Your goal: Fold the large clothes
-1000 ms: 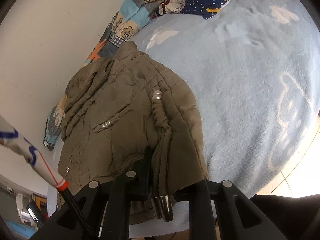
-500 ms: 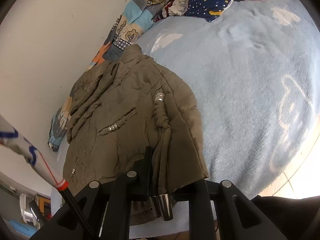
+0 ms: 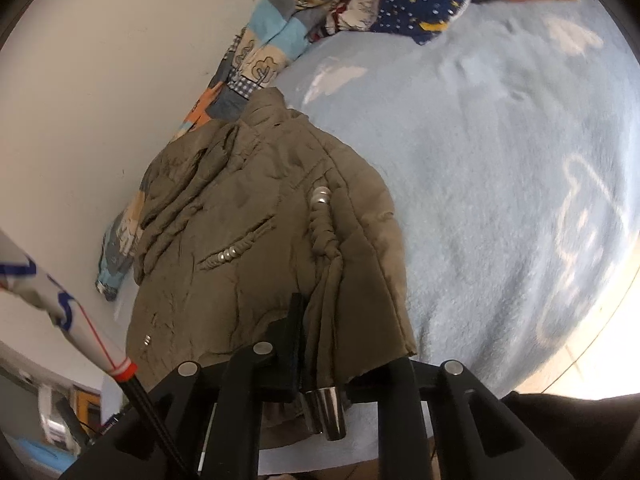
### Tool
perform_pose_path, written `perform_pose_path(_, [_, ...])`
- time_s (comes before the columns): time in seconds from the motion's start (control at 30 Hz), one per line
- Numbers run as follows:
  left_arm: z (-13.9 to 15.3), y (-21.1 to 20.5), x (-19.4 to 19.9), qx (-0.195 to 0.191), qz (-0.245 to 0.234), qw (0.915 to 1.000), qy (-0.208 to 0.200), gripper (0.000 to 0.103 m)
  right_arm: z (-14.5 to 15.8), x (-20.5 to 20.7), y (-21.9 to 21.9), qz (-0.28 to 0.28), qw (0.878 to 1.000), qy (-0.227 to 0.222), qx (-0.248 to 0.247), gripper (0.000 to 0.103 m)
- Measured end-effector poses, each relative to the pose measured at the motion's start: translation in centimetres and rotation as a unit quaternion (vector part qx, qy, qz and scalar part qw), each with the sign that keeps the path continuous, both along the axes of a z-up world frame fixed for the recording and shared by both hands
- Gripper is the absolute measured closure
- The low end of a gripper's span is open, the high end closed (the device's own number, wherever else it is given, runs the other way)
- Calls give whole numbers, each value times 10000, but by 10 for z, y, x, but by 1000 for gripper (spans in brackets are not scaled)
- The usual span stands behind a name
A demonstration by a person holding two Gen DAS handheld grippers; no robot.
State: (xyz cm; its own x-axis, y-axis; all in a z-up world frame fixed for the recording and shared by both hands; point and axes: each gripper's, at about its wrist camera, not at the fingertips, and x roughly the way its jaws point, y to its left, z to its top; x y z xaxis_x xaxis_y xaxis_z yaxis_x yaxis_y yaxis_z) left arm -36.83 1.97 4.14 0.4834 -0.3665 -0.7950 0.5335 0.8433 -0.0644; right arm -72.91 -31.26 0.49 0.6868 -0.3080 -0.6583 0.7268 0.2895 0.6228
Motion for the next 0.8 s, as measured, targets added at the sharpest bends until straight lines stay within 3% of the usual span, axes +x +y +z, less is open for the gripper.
perform_pose_path(0.03, [-1, 0, 0, 46, 26, 10000, 10, 72, -2, 0, -1, -3, 10000, 29, 44, 86])
perform_pose_path(0.1, [-5, 1, 4, 118, 127, 9998, 56, 57, -8, -3, -5, -26, 9997, -53, 242, 82])
perform_pose_path(0.2, [-9, 8, 10, -44, 291, 9990, 341, 52, -15, -9, -9, -132, 9987, -174, 470, 80])
perform_pose_path(0.33, [-13, 17, 6, -241, 332, 9968, 690, 52, -18, -17, -11, -282, 9971, -304, 636, 77])
perform_pose_path(0.43, [-14, 15, 1, -221, 221, 9971, 699, 53, -20, -24, -11, -413, 9954, -416, 754, 76])
perform_pose_path(0.5, [-14, 13, -2, -268, 95, 9973, 682, 68, -22, -26, -11, -458, 9948, -450, 794, 75])
perform_pose_path(0.57, [-12, 11, -5, -275, 8, 9978, 598, 74, -20, -23, -10, -450, 9954, -374, 753, 75])
perform_pose_path(0.6, [-10, 9, -7, -266, -37, 9982, 541, 78, -19, -23, -9, -447, 9957, -379, 720, 81])
perform_pose_path(0.73, [-8, 13, -2, -460, -69, 9969, 638, 79, -5, -14, -4, -293, 9991, -163, 277, 87])
perform_pose_path(0.8, [-12, 18, 4, -585, 32, 9945, 873, 72, -1, -9, -1, -204, 9997, 19, 111, 87])
